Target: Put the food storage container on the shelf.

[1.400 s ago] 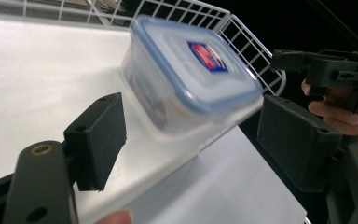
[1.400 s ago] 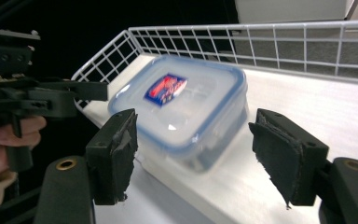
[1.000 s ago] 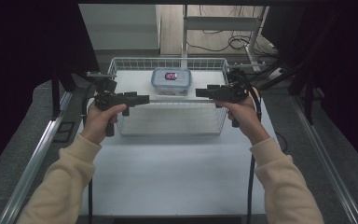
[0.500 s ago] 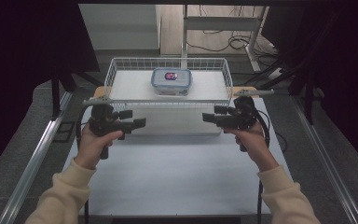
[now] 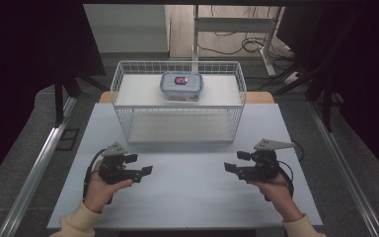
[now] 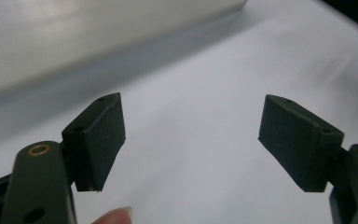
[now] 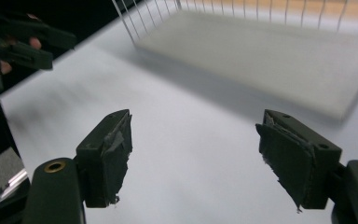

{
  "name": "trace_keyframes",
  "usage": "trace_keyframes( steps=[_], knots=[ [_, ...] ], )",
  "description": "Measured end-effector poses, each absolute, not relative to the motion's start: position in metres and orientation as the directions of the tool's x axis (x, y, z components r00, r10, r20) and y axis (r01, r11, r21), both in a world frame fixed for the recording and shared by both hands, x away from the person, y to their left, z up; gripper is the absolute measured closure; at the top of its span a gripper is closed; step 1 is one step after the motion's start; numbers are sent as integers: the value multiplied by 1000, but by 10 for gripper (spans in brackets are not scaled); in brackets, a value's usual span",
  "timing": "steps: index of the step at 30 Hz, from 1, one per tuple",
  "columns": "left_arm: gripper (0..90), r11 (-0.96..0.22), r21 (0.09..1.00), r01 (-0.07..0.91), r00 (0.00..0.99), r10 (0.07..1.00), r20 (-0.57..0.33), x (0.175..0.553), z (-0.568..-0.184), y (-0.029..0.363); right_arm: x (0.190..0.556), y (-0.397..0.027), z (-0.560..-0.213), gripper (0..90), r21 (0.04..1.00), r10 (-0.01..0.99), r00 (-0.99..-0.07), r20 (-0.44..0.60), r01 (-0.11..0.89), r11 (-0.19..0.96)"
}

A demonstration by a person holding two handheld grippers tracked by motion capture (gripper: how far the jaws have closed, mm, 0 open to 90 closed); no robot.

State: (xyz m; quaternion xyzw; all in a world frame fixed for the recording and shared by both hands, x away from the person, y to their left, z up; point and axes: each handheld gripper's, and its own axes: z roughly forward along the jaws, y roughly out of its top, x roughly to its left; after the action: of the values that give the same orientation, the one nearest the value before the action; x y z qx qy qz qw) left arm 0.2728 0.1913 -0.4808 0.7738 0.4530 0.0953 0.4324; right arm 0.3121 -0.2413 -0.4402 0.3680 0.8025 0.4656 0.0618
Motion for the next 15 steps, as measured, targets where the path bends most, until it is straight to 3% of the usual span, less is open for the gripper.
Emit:
trace_keyframes(
  steps=[5, 15],
  knots=[
    [229, -239, 716, 656, 554, 796, -243, 265, -502, 196, 309, -248, -474, 263, 732, 677, -691, 253, 594, 332],
    [236, -227, 776, 589, 550, 816, -179, 250, -485, 195, 304, -249, -474, 262, 758, 718, -669, 193, 566, 323]
  ],
)
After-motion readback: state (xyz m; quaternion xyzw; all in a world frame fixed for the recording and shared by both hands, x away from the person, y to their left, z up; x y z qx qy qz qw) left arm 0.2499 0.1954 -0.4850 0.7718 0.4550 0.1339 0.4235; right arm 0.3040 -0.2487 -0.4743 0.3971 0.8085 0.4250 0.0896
